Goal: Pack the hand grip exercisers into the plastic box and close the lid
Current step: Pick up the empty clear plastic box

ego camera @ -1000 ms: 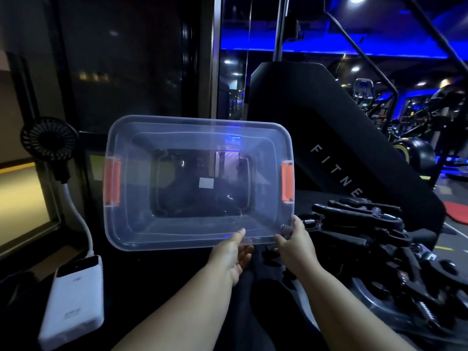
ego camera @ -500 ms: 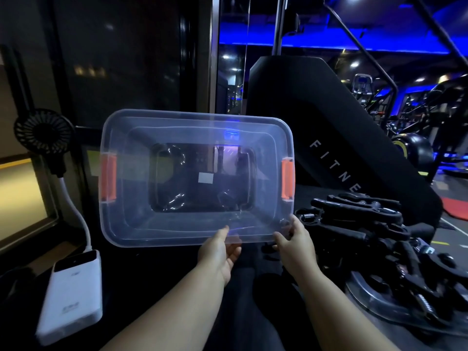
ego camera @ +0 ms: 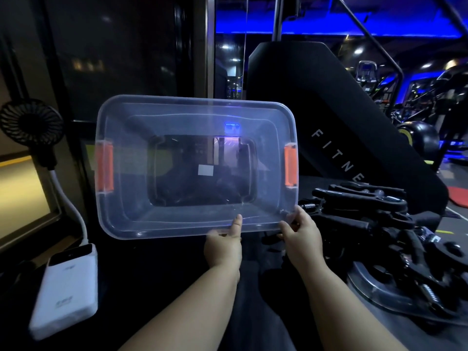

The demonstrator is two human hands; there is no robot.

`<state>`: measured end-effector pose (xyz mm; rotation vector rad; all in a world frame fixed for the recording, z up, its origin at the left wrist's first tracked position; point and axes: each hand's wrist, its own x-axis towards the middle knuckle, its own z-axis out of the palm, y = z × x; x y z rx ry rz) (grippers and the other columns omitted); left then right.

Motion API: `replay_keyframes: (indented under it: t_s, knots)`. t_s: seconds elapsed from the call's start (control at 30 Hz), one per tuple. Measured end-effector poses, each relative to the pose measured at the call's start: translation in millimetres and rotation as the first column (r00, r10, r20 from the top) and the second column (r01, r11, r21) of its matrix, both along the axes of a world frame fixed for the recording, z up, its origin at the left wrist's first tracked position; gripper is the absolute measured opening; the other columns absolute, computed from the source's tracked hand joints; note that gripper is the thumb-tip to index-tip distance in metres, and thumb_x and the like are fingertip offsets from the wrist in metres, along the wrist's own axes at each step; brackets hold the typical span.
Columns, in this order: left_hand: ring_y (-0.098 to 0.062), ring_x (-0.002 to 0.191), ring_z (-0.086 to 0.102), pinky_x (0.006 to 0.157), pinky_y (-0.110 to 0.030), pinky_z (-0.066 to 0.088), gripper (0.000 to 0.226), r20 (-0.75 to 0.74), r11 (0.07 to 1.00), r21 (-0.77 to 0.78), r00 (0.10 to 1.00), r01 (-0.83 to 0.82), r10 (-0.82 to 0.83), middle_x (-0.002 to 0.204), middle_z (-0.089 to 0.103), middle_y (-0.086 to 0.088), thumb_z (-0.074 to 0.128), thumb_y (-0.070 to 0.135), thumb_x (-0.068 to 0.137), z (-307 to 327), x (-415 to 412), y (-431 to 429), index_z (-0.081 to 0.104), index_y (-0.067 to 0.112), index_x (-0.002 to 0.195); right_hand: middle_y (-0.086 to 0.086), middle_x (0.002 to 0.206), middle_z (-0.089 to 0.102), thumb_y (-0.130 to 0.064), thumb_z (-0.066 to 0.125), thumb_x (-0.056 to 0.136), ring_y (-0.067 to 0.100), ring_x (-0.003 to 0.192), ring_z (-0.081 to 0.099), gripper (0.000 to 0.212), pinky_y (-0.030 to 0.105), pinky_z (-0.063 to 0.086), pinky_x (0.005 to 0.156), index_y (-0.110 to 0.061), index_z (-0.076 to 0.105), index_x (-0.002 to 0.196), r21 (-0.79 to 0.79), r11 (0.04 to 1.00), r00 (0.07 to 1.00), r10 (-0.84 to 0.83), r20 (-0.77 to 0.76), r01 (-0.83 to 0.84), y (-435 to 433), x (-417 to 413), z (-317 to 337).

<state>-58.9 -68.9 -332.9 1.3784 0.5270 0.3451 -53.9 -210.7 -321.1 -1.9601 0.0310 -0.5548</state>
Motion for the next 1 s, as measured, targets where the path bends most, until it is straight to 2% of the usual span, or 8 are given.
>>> replay_keyframes:
  t_s: [0.1,0.2,0.27,0.4,0.53,0.73,0.83,1.0]
  knots:
    - [-0.016,0.063,0.060,0.052,-0.022,0.040,0.050,0.031,0.995,0.081,0.998,-0.065,0.062,0.070,0.065,-0.001,0.070,0.058,0.072,0.7,-1.7,-3.4,0.054,0.011,0.079,0.002,0.103,0.064,-0.016,0.062,0.085,0.021,0.094,0.062,0.033,0.039,0.049,0.089,-0.025,0.059,0.116,-0.012,1.000,1.000,-0.007,0.004,0.007,-3.4,-1.1,-0.5]
    - [-0.027,0.068,0.066,0.063,-0.034,0.054,0.055,0.051,0.994,0.065,0.995,-0.085,0.082,0.074,0.067,-0.006,0.072,0.057,0.071,-0.4,-0.8,-4.5,0.055,0.007,0.087,0.001,0.104,0.063,-0.017,0.064,0.085,0.018,0.097,0.060,0.035,0.037,0.048,0.091,-0.022,0.058,0.119,-0.029,1.000,1.000,-0.004,0.016,0.005,-4.8,-2.9,-1.4]
    - [-0.027,0.070,0.067,0.070,-0.039,0.058,0.056,0.064,0.995,0.049,0.994,-0.090,0.086,0.078,0.069,-0.009,0.073,0.054,0.072,-1.7,0.5,-4.9,0.054,0.005,0.091,0.001,0.103,0.063,-0.017,0.065,0.085,0.017,0.096,0.059,0.030,0.036,0.047,0.090,-0.021,0.059,0.115,-0.033,0.999,0.999,-0.007,0.036,0.008,-4.7,-4.1,-2.0]
    - [-0.012,0.051,0.062,0.047,-0.025,0.051,0.050,0.114,0.996,-0.001,0.990,-0.085,0.084,0.071,0.069,-0.007,0.073,0.048,0.075,-2.4,1.1,-5.2,0.051,0.006,0.092,0.000,0.103,0.064,-0.021,0.065,0.085,0.015,0.096,0.059,0.034,0.034,0.047,0.090,-0.021,0.059,0.119,-0.073,0.997,0.999,-0.014,0.040,0.016,-5.7,-4.3,-2.6]
    - [-0.007,0.048,0.060,0.038,-0.018,0.043,0.046,0.131,0.998,-0.032,0.990,-0.054,0.058,0.070,0.070,-0.002,0.071,0.046,0.078,-0.1,0.0,-5.5,0.048,0.009,0.093,0.000,0.109,0.062,-0.027,0.067,0.084,0.015,0.101,0.059,0.044,0.035,0.046,0.096,-0.020,0.057,0.127,-0.112,0.992,0.997,-0.058,0.047,0.063,-8.0,-7.3,-2.6]
    - [-0.011,0.053,0.061,0.036,-0.016,0.041,0.045,0.119,0.998,-0.053,0.993,-0.019,0.025,0.071,0.069,-0.002,0.071,0.046,0.079,3.2,-4.1,-4.8,0.047,0.011,0.095,0.004,0.117,0.056,-0.031,0.067,0.086,0.017,0.109,0.054,0.049,0.032,0.042,0.099,-0.020,0.054,0.131,-0.176,0.974,0.989,-0.131,0.074,0.142,-8.2,-13.6,0.4]
    - [-0.010,0.054,0.063,0.037,-0.015,0.042,0.043,0.119,0.998,-0.068,0.993,-0.004,0.012,0.073,0.070,-0.002,0.071,0.045,0.080,3.0,-5.2,-3.1,0.046,0.013,0.094,0.003,0.119,0.054,-0.030,0.067,0.086,0.018,0.110,0.054,0.051,0.025,0.039,0.097,-0.017,0.053,0.133,-0.166,0.974,0.986,-0.137,0.095,0.151,-8.2,-20.0,4.1]
    - [-0.012,0.058,0.064,0.040,-0.018,0.047,0.040,0.152,0.988,-0.151,0.988,0.019,0.004,0.073,0.071,-0.005,0.073,0.037,0.081,3.8,-4.9,-0.8,0.049,0.008,0.096,-0.002,0.111,0.054,-0.027,0.065,0.087,0.020,0.111,0.050,0.038,0.026,0.037,0.095,-0.018,0.060,0.123,-0.223,0.945,0.952,-0.185,0.244,0.241,-19.7,-24.4,28.5]
